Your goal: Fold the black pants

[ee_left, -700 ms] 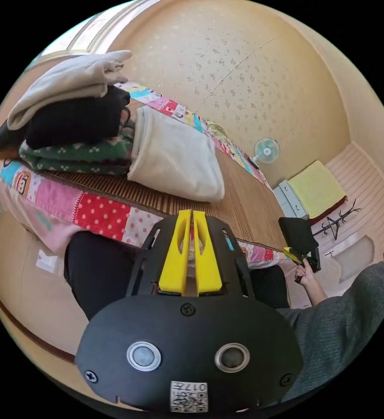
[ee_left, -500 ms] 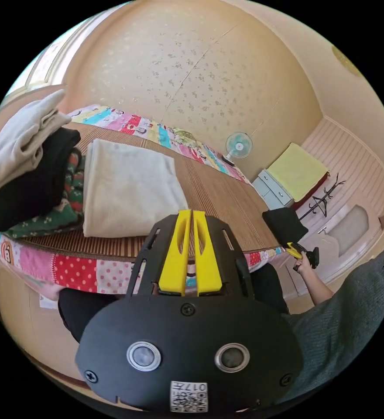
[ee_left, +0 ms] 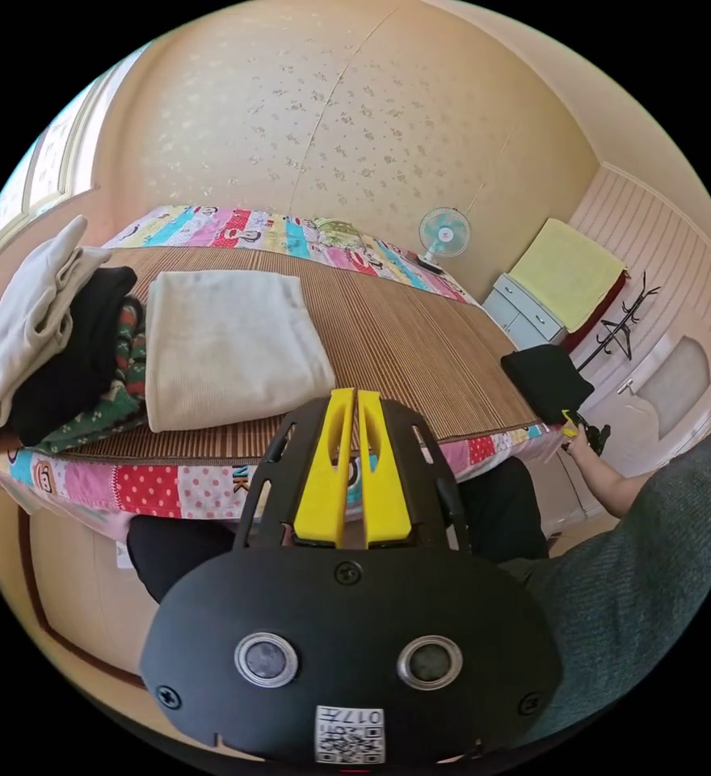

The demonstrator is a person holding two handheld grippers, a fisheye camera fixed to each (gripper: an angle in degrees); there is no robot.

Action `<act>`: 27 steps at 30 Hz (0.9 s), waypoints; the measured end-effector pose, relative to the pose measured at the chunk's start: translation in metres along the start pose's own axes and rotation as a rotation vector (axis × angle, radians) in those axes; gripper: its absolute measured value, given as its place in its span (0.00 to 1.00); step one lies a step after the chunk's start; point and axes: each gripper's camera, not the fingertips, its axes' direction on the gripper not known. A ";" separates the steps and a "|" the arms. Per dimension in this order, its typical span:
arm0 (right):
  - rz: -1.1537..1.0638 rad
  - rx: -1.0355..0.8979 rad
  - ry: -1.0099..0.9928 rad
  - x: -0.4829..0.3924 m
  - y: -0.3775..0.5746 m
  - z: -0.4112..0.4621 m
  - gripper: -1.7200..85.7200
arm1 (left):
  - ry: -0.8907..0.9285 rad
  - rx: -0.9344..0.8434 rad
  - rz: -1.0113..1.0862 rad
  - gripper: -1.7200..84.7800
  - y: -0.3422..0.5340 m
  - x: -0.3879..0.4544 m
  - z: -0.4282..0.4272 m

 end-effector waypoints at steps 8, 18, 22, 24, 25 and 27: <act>-0.429 0.139 -0.007 -0.194 -0.011 -0.020 0.06 | 0.039 0.068 -0.116 0.01 0.004 -0.009 -0.014; -1.357 -0.466 -0.451 -0.389 0.251 0.062 0.04 | 0.071 0.088 -0.016 0.01 -0.011 0.013 -0.015; -1.167 -0.844 -0.932 -0.346 0.363 0.088 0.03 | 0.055 0.070 -0.054 0.01 -0.002 -0.003 -0.014; -1.015 -0.899 -0.805 -0.322 0.380 0.107 0.03 | 0.084 0.066 -0.115 0.01 0.004 -0.021 -0.014; -0.931 -0.884 -0.727 -0.304 0.378 0.111 0.04 | 0.093 0.070 -0.129 0.01 0.005 -0.026 -0.014; -0.829 -0.814 -0.741 -0.281 0.358 0.100 0.05 | 0.118 0.082 -0.166 0.01 0.009 -0.041 -0.017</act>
